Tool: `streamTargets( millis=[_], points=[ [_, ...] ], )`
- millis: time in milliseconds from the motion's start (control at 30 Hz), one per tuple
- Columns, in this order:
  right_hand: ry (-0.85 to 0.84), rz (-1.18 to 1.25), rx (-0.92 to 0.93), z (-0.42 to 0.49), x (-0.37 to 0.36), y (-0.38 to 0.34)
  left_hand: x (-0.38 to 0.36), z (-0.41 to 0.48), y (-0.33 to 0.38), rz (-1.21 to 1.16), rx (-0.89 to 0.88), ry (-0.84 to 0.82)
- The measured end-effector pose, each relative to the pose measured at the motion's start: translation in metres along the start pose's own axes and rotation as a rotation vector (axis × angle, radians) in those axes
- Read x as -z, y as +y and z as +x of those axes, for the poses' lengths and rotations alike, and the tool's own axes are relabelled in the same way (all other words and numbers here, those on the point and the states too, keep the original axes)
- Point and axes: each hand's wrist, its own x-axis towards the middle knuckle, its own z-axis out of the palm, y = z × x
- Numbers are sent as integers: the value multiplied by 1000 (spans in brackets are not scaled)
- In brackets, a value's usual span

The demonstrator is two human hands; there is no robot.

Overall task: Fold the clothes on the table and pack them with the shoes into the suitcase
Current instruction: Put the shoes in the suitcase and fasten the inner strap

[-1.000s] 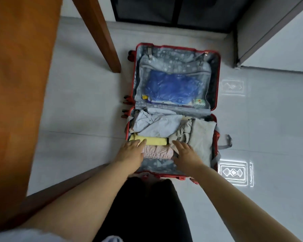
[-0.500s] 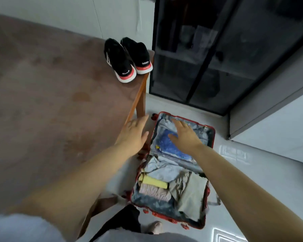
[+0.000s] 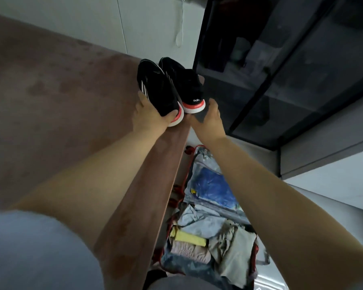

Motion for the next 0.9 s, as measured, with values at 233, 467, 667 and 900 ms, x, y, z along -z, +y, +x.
streamTargets(
  millis=[233,467,667,900],
  points=[
    [121,-68,-27,64,-20,14,-48,33,13,-241,27,111],
    [172,37,-129,104,-38,13,-57,40,3,-322,-21,180],
    [221,-42,-132,78,-9,30,-36,24,-10,-307,-83,97],
    [275,30,-152,-39,63,94,-36,-86,-10,-336,-213,-96]
  ],
)
